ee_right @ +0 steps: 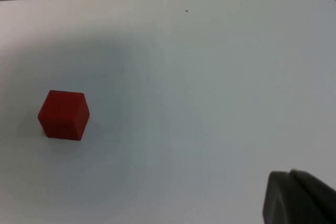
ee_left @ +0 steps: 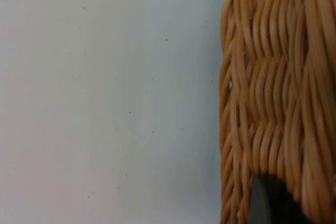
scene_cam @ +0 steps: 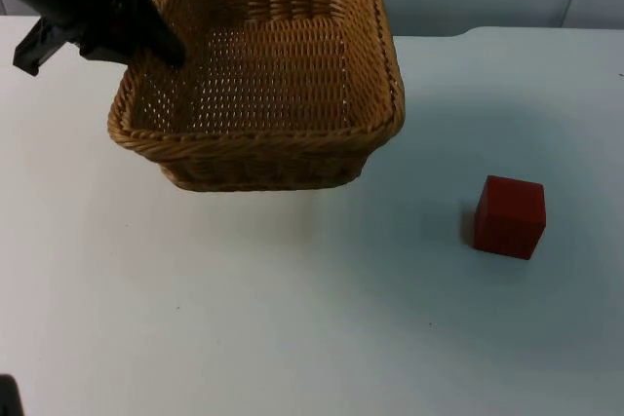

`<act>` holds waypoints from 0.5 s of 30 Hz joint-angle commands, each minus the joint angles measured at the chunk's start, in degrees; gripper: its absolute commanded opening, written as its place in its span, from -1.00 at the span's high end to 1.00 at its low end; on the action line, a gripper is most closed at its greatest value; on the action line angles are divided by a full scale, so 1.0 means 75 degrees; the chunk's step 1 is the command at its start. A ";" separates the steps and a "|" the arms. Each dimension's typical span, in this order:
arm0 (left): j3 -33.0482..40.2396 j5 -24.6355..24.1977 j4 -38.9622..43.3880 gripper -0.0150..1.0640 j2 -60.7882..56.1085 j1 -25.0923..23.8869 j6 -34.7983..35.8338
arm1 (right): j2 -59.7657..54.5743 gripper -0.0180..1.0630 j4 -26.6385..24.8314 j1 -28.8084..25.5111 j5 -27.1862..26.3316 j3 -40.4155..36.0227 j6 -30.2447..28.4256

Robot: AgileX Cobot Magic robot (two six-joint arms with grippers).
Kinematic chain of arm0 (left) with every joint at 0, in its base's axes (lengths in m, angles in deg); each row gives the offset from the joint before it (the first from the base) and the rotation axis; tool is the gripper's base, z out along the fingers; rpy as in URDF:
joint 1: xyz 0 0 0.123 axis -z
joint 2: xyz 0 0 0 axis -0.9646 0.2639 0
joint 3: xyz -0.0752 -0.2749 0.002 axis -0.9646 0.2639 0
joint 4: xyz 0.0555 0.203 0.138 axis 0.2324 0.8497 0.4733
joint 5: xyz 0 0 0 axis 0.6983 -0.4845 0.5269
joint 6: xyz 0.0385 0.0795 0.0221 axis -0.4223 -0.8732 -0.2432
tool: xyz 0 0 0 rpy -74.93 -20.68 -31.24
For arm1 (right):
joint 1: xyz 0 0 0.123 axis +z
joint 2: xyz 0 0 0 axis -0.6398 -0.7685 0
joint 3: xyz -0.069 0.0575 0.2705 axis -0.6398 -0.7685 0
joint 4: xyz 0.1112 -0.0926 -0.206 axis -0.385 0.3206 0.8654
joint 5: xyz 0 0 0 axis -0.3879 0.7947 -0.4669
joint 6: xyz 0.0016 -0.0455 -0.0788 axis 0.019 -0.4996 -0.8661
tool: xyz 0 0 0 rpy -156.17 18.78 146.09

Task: Pick up the basket with the left hand and place the cube into the basket with the right hand.

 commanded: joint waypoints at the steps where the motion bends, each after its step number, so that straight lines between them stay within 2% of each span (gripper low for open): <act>1: -0.0043 -0.0110 -0.0284 0.98 -0.0155 0.0019 0.0004 | 0.0016 0.97 0.0002 -0.0032 -0.0083 -0.0027 0.0023; 15: -0.0043 -0.0096 -0.0282 0.98 -0.0155 0.0019 0.0004 | 0.0016 0.97 0.0002 -0.0032 -0.0083 -0.0027 0.0023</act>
